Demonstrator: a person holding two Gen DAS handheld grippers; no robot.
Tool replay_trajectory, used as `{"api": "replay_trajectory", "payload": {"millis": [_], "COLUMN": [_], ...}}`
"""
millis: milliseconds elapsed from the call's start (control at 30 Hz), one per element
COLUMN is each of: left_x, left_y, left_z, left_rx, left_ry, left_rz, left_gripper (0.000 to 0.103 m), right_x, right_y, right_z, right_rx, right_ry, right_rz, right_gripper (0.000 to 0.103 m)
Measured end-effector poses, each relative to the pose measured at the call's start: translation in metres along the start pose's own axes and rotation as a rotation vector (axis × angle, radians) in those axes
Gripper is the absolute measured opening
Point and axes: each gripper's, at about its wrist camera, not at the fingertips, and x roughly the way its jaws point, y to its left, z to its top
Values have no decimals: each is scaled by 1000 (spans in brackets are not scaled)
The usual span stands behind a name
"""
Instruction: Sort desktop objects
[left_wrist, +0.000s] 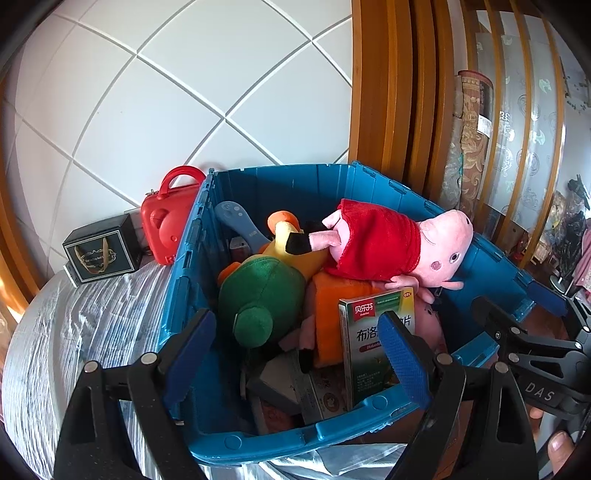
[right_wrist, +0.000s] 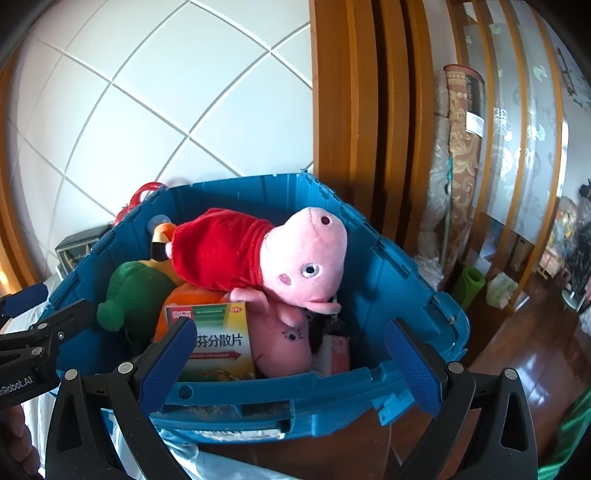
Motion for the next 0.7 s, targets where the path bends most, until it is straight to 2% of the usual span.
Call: {"api": "replay_trajectory", "payload": {"millis": [700], "left_x": [3], "left_y": [2], "left_z": [-1], "left_rx": [-6], "left_ry": [26], "left_rz": [-11], "left_gripper": [90], "right_x": [1], "right_y": [-3], "right_z": [-1], "right_rx": [-2], "right_ry": [9], "right_rz": [-3], "right_gripper": [103]}}
